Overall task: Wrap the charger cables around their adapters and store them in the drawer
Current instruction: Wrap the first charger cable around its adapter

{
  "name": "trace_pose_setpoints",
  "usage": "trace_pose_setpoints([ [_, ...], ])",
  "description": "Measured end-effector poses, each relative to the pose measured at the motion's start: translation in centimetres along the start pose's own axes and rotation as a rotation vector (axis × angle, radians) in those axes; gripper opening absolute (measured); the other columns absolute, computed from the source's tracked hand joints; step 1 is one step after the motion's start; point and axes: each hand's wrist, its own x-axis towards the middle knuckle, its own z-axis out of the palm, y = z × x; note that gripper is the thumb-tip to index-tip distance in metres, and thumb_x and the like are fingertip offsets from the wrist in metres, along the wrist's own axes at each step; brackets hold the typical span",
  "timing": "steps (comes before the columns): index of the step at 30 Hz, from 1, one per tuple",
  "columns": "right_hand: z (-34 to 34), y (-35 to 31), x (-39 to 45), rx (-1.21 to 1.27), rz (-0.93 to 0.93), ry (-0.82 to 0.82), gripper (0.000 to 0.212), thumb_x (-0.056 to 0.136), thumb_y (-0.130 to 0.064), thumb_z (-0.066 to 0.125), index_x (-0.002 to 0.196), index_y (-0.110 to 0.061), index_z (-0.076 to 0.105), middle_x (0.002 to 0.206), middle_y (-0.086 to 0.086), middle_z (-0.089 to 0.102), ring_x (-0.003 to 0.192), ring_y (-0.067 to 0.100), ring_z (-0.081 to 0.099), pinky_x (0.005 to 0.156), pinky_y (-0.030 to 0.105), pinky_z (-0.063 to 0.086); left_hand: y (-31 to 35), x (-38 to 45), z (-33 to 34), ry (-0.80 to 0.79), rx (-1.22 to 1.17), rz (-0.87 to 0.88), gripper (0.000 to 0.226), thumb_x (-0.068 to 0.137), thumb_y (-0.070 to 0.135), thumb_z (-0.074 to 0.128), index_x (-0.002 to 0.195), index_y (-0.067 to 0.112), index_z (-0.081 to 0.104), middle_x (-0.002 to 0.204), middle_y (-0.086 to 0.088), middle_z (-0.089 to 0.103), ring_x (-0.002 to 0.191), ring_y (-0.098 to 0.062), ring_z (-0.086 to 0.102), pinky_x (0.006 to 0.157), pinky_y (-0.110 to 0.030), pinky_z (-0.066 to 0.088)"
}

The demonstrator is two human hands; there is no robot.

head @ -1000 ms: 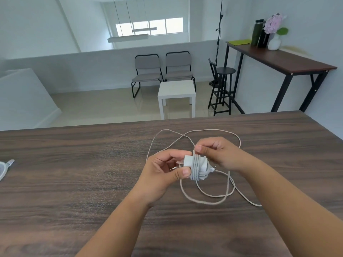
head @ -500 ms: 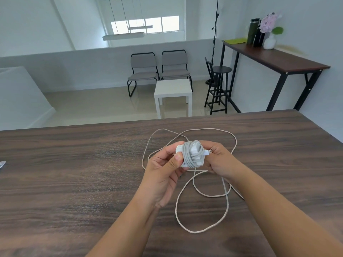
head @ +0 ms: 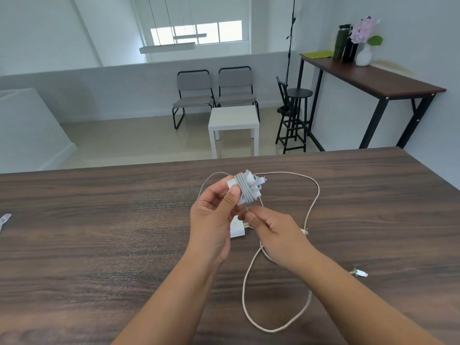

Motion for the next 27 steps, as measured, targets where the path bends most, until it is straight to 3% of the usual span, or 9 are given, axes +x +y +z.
trace_pose_setpoints([
  [2, -0.4, -0.8, -0.5, -0.189, -0.045, -0.019, 0.023, 0.099, -0.039, 0.038, 0.104, -0.031, 0.058, 0.069, -0.002, 0.062, 0.069, 0.022, 0.059, 0.069, 0.04, 0.051, 0.0, 0.2, -0.3, 0.049, 0.094, 0.066, 0.035, 0.072, 0.02, 0.073, 0.105, 0.008, 0.069, 0.097, -0.01, 0.072, 0.082, -0.019, 0.065, 0.065, -0.024, 0.053],
  [5, -2.0, -2.6, -0.8, -0.406, -0.135, -0.065, 0.025, 0.099, -0.038, 0.034, 0.101, -0.025, 0.054, 0.078, 0.003, 0.065, 0.077, 0.031, 0.059, 0.068, 0.043, 0.05, 0.3, 0.6, -1.2, 0.065, 0.309, 0.183, 0.028, 0.075, 0.016, 0.08, 0.102, 0.017, 0.071, 0.101, -0.009, 0.074, 0.088, -0.016, 0.066, 0.076, -0.027, 0.056],
  [9, -4.8, -4.4, -0.3, -0.598, -0.182, -0.104, 0.026, 0.099, -0.038, 0.032, 0.098, -0.024, 0.053, 0.085, 0.001, 0.065, 0.084, 0.029, 0.06, 0.07, 0.041, 0.049, 0.7, 0.3, -1.5, 0.02, 0.59, 0.304, 0.029, 0.077, 0.012, 0.08, 0.098, 0.029, 0.07, 0.103, 0.0, 0.072, 0.085, -0.009, 0.068, 0.074, -0.021, 0.055],
  [11, -6.0, -5.2, 0.2, -0.701, -0.215, -0.103, 0.029, 0.099, -0.041, 0.029, 0.1, -0.026, 0.054, 0.089, -0.002, 0.066, 0.086, 0.026, 0.06, 0.071, 0.038, 0.048, 1.0, 0.0, -1.4, -0.031, 0.712, 0.367, 0.033, 0.077, 0.015, 0.081, 0.099, 0.035, 0.069, 0.102, 0.004, 0.07, 0.087, -0.009, 0.068, 0.078, -0.027, 0.057],
  [15, -7.5, -6.3, 0.6, -0.84, -0.259, -0.183, 0.029, 0.099, -0.043, 0.027, 0.099, -0.027, 0.052, 0.095, -0.007, 0.063, 0.091, 0.021, 0.059, 0.072, 0.034, 0.047, 1.6, -0.4, -1.5, -0.136, 0.78, 0.354, 0.034, 0.075, 0.016, 0.082, 0.098, 0.037, 0.069, 0.096, 0.008, 0.068, 0.079, 0.0, 0.061, 0.076, -0.029, 0.057],
  [20, -8.4, -6.8, 1.0, -0.88, -0.334, -0.207, 0.032, 0.098, -0.046, 0.026, 0.1, -0.029, 0.053, 0.091, -0.011, 0.057, 0.089, 0.017, 0.057, 0.067, 0.031, 0.041, 3.2, -0.2, -2.2, -0.359, 0.819, 0.259, 0.031, 0.07, 0.016, 0.086, 0.095, 0.027, 0.072, 0.093, 0.002, 0.068, 0.076, -0.004, 0.061, 0.071, -0.025, 0.053],
  [23, -9.0, -6.1, 1.7, -0.765, -0.38, -0.203, 0.037, 0.092, -0.054, 0.027, 0.088, -0.03, 0.054, 0.072, -0.015, 0.052, 0.076, 0.014, 0.057, 0.067, 0.036, 0.049, 3.6, -0.6, -2.7, -0.464, 0.792, 0.194, 0.033, 0.067, 0.026, 0.085, 0.098, 0.023, 0.074, 0.09, -0.002, 0.067, 0.079, -0.017, 0.063, 0.074, -0.04, 0.054],
  [27, -8.9, -4.6, 2.6, -0.517, -0.42, -0.205, 0.04, 0.086, -0.061, 0.039, 0.077, -0.027, 0.059, 0.057, -0.008, 0.054, 0.056, 0.01, 0.05, 0.053, 0.036, 0.046, 4.1, -1.0, -3.1, -0.548, 0.706, 0.108, 0.035, 0.067, 0.025, 0.084, 0.099, 0.015, 0.073, 0.093, -0.008, 0.071, 0.09, -0.043, 0.062, 0.081, -0.055, 0.052],
])
